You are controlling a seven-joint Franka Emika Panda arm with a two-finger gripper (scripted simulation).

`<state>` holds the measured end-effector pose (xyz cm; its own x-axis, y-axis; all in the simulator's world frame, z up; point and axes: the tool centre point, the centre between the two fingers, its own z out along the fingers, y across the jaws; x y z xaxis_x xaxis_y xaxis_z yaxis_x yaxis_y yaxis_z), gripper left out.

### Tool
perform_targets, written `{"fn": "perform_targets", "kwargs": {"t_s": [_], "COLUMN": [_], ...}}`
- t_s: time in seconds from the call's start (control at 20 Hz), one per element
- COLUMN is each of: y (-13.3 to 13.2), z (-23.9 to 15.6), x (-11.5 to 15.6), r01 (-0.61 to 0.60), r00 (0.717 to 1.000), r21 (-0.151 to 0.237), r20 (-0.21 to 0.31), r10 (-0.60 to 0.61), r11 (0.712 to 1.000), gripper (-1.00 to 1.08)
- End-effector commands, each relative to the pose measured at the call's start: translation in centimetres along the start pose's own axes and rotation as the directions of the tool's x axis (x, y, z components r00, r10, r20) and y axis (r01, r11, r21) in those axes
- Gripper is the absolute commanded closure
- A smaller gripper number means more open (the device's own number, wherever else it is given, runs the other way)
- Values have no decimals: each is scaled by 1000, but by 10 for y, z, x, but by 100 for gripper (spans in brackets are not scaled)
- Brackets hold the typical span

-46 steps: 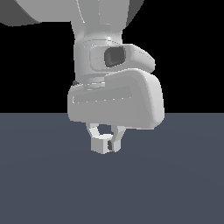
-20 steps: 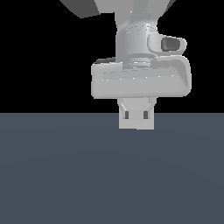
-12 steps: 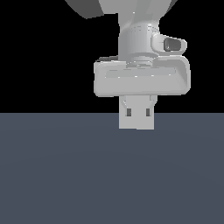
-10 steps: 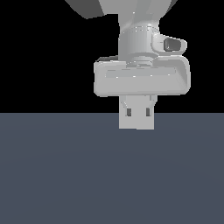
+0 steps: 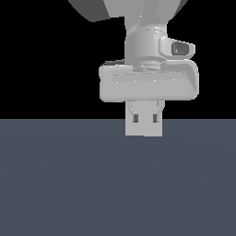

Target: Plug the charger into the wall socket.

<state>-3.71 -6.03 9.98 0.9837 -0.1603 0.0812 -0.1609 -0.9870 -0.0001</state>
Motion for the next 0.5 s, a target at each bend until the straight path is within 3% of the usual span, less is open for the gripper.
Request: {"fn": "perform_targets", "kwargs": {"t_s": [0.0,0.45], "y": [0,0], "z": [0,3], "x": [5,36], "r01": [0,0], "r00": [1000,1000], "r21": [0,0], "r20": [0,0], "r10": [0,0], "r11": [1000,1000], "gripper": [108,108]}}
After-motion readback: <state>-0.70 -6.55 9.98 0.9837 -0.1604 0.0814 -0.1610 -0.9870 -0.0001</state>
